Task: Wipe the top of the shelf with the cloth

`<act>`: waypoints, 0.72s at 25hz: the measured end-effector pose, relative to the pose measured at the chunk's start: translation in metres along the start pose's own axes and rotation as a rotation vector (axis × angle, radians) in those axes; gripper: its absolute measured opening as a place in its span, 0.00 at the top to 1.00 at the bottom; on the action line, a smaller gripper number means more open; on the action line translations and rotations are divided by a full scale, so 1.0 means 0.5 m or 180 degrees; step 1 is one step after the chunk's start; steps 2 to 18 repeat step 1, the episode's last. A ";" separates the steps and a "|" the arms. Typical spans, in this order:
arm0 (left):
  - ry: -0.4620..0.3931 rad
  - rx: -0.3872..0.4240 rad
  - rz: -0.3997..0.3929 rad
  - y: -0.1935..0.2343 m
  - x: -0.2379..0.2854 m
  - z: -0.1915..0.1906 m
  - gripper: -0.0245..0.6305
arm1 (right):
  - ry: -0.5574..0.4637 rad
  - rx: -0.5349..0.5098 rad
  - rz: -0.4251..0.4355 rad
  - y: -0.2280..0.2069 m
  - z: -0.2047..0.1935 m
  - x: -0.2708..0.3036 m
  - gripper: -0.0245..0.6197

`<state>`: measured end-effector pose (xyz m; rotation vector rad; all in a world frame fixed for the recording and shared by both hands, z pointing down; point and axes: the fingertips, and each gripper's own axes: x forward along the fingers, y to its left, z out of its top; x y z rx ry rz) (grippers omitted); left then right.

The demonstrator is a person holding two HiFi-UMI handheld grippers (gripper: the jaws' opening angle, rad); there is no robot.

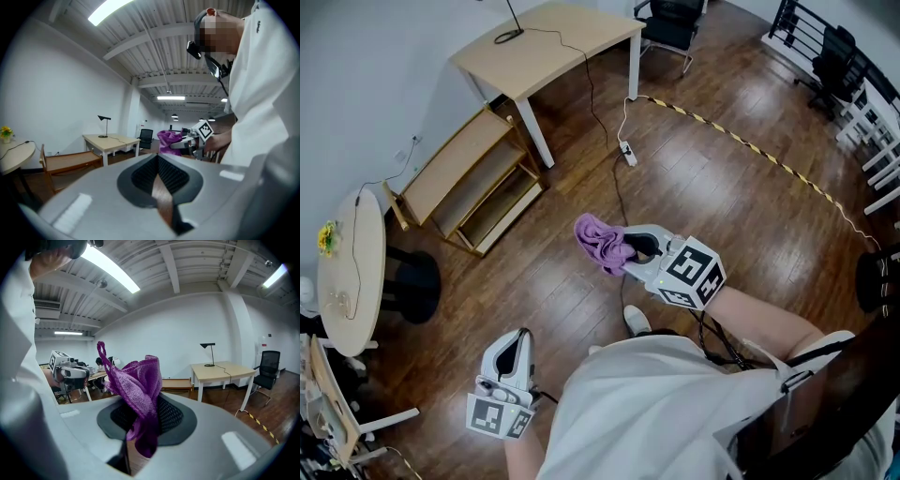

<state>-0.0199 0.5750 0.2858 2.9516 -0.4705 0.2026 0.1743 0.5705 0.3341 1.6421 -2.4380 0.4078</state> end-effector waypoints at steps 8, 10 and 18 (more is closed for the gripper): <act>-0.0006 0.0000 -0.0003 -0.002 -0.006 -0.003 0.93 | 0.0002 -0.0005 -0.0001 0.007 -0.002 0.000 0.80; -0.0006 0.0000 -0.0003 -0.002 -0.006 -0.003 0.93 | 0.0002 -0.0005 -0.0001 0.007 -0.002 0.000 0.80; -0.0006 0.0000 -0.0003 -0.002 -0.006 -0.003 0.93 | 0.0002 -0.0005 -0.0001 0.007 -0.002 0.000 0.80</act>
